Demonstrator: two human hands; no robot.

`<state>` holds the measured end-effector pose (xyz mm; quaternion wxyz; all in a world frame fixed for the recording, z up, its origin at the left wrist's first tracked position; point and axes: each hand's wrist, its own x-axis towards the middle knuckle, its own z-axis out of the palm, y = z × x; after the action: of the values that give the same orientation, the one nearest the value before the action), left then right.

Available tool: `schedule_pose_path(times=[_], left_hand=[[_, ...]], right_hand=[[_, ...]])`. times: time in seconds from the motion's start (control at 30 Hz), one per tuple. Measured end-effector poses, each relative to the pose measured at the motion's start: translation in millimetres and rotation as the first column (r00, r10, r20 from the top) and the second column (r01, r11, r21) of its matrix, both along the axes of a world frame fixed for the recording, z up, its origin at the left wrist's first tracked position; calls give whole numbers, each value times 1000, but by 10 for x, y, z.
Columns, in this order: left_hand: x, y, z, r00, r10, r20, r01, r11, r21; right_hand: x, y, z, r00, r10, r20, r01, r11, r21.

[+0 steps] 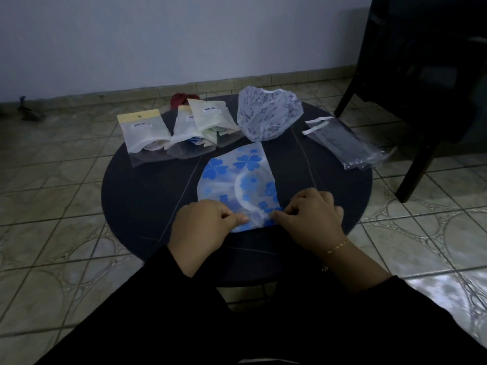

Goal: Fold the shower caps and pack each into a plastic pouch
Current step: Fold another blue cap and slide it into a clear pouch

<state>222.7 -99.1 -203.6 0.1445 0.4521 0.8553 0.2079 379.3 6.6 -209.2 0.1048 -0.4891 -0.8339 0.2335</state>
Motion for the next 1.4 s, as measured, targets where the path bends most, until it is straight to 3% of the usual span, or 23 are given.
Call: schedule_pose_path(times=[0.1, 0.23, 0.33, 0.4, 0.5, 0.57, 0.67, 0.83, 1.03, 1.23, 1.33, 1.4], left_hand=[[73, -50, -21, 998, 52, -44, -48, 996, 75], [24, -56, -50, 977, 127, 170, -151, 979, 138], [-14, -65, -41, 960, 126, 251, -165, 976, 139], [12, -75, -38, 983, 109, 151, -127, 985, 115], [62, -101, -90, 989, 29, -147, -6, 989, 150], [60, -99, -144, 947, -80, -310, 153, 964, 219], [24, -53, -188, 848, -285, -447, 397, 900, 180], [-38, -2, -136, 878, -367, -307, 404, 913, 64], [-104, 135, 10, 894, -391, -219, 408, 913, 33], [-170, 92, -22, 981, -177, 81, 159, 969, 191], [-172, 87, -33, 988, -63, 140, 38, 984, 176], [-172, 112, -43, 997, -21, 73, 11, 991, 136]], right_hand=[[-30, 2, 27, 999, -14, 29, 14, 1000, -20], [-72, -2, 38, 998, -17, 68, 20, 999, -36], [-54, 4, 30, 998, -57, 5, 57, 998, -35], [-28, 10, 29, 997, -59, -54, 57, 998, -38], [-11, -1, 8, 999, 24, -42, -24, 1000, 3], [-8, -4, -12, 997, 73, -23, -72, 996, 42], [14, 41, -27, 993, 114, 18, -115, 989, 88], [105, 125, -58, 974, 207, 94, -221, 960, 171], [158, 213, -45, 946, 297, 127, -314, 940, 137], [28, 252, -56, 990, 135, -38, -133, 990, 54], [-43, 262, -30, 996, 68, -55, -67, 998, 22], [-91, 278, -2, 998, 32, -47, -33, 999, -16]])
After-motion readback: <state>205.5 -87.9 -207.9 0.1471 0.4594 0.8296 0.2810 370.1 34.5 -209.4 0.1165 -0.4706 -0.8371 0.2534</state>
